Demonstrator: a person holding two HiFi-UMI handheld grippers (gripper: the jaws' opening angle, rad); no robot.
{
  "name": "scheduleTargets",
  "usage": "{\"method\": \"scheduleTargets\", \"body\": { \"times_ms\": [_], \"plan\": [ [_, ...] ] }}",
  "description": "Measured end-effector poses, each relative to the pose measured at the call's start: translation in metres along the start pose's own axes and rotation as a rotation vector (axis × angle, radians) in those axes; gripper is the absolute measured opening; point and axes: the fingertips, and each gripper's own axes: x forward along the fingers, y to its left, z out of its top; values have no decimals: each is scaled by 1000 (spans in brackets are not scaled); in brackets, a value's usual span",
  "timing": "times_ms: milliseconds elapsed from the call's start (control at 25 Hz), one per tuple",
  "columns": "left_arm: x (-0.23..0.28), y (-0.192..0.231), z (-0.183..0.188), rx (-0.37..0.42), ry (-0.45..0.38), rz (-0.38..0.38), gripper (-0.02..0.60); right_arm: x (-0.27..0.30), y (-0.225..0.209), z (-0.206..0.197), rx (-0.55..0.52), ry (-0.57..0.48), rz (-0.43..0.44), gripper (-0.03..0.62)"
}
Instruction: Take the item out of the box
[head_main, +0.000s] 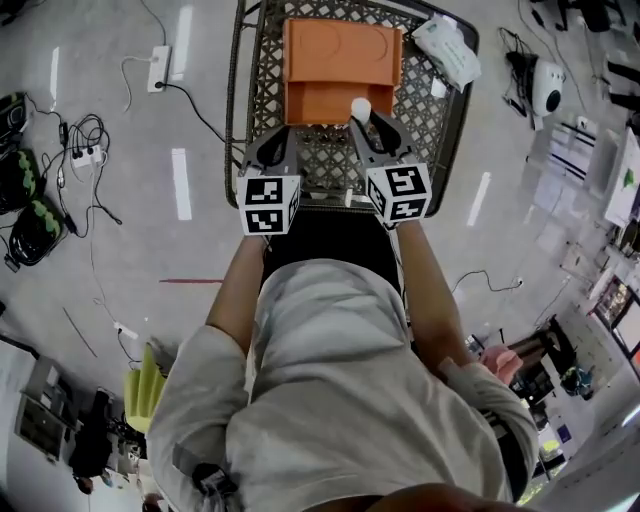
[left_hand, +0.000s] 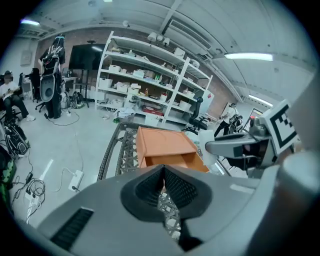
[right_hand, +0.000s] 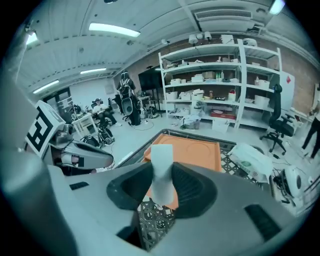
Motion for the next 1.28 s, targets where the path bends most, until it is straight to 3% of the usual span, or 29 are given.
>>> {"method": "scheduleTargets", "body": {
  "times_ms": [320,600,1280],
  "plan": [
    [-24,-24,13,25,-48,24,9,-41,-4,20,13,-111,-28,123],
    [-59,-78,21,53,-126,34,9,-105,-10,26,13,-227,-43,123],
    [-201,-231,61,235,-509,141,11,-307,13,54,-80,-605,-17,123]
  ]
}}
